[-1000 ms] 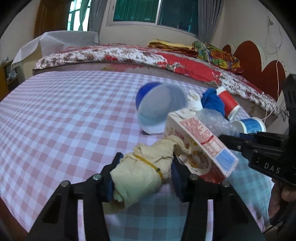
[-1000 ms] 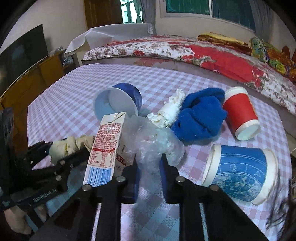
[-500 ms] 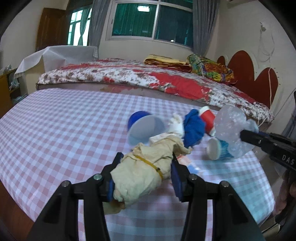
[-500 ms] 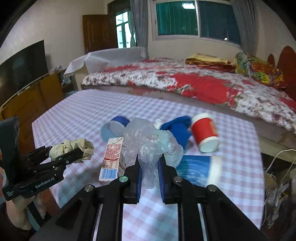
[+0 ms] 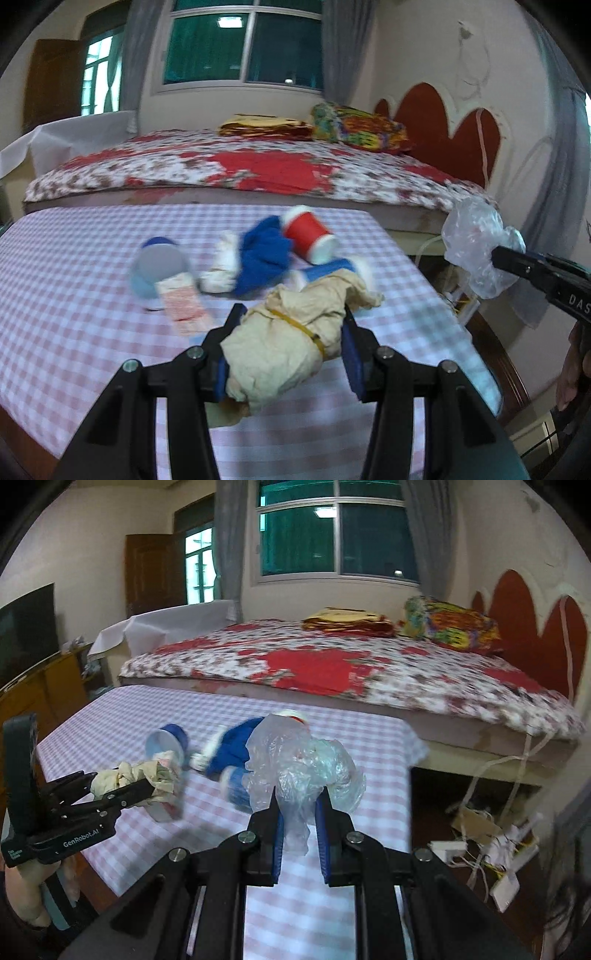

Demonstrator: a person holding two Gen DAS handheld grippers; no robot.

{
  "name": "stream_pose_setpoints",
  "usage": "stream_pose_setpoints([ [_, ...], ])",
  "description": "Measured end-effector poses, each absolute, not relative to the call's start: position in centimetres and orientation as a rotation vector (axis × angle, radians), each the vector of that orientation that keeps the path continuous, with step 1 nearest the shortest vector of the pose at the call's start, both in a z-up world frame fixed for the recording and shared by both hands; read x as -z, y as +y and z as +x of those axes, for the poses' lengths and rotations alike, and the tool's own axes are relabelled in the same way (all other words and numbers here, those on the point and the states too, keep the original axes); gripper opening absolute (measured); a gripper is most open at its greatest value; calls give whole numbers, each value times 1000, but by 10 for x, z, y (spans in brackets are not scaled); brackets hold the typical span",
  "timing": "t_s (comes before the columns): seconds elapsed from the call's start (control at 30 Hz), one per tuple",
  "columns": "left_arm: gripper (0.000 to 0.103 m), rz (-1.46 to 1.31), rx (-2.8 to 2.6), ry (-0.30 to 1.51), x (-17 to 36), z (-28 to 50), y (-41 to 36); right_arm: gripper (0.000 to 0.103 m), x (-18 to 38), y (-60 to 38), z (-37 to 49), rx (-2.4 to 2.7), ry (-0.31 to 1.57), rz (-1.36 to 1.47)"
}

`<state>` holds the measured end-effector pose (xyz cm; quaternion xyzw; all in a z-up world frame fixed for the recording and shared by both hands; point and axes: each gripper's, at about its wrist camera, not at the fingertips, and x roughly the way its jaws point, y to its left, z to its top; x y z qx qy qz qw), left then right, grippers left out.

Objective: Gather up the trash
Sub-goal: 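Carry beige cloth and clear bag to the bin and release them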

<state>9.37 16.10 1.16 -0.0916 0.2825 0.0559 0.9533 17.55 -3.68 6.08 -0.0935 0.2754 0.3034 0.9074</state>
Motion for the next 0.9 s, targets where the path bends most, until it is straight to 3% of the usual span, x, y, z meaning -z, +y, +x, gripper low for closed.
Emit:
stream_pose_setpoints([
  [0.9,50,20,278,674,-1,144,-75,17,-26,-288,164,-306,649,-113],
])
